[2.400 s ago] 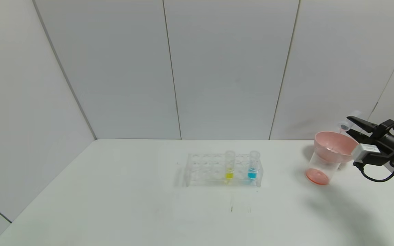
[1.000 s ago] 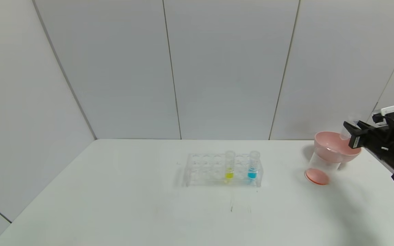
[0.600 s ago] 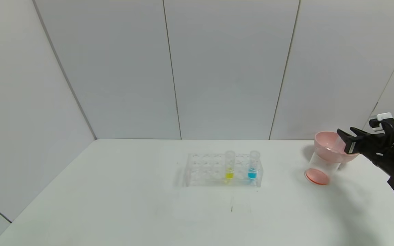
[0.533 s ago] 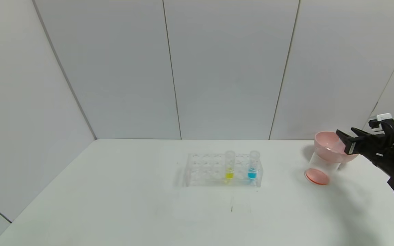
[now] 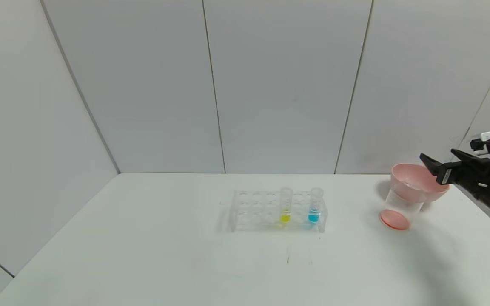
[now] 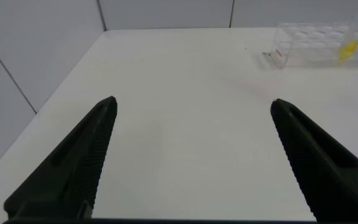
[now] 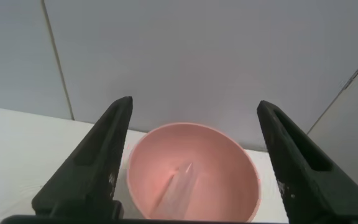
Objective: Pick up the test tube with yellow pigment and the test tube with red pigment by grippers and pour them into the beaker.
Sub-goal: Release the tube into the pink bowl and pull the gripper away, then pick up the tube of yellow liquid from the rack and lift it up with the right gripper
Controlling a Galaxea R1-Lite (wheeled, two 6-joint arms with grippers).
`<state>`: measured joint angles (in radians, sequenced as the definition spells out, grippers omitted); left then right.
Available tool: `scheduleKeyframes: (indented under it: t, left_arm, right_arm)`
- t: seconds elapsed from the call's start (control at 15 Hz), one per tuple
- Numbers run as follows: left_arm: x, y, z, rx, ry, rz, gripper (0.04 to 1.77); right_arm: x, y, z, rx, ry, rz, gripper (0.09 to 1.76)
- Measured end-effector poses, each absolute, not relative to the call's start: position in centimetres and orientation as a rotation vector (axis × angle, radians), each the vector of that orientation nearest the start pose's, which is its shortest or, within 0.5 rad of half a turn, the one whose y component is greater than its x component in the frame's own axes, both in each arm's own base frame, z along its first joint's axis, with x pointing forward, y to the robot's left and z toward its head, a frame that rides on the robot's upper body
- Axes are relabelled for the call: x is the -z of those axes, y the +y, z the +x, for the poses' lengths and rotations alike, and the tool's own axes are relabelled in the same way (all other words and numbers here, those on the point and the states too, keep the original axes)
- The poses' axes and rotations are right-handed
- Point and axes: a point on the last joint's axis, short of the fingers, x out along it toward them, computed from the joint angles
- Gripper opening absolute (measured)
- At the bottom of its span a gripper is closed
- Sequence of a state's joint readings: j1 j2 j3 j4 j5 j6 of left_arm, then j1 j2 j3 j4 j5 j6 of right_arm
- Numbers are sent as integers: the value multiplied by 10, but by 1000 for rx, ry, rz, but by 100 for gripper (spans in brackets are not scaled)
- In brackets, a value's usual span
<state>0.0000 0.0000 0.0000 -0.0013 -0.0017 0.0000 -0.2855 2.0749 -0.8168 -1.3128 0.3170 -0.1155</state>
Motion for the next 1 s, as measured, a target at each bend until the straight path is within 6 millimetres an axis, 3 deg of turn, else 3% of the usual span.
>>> scheduleKeyframes:
  t: [0.27,0.47,0.73,1.0]
  left_arm:
    - [-76,0,-23,2,-1,0,176]
    - [-76,0,-23,1,-1,0,176]
    - [-76,0,-23,2,-1,0,176]
    - [-76,0,-23,2,-1,0,176]
  right_arm:
    - [-181,-72,336,-83,-56,-45,155]
    - [-210,-15,310,-202,-5,62,160]
    - [-207,70,260,-329,64,108,164]
    - [-191,131,209,-418,127,89,167]
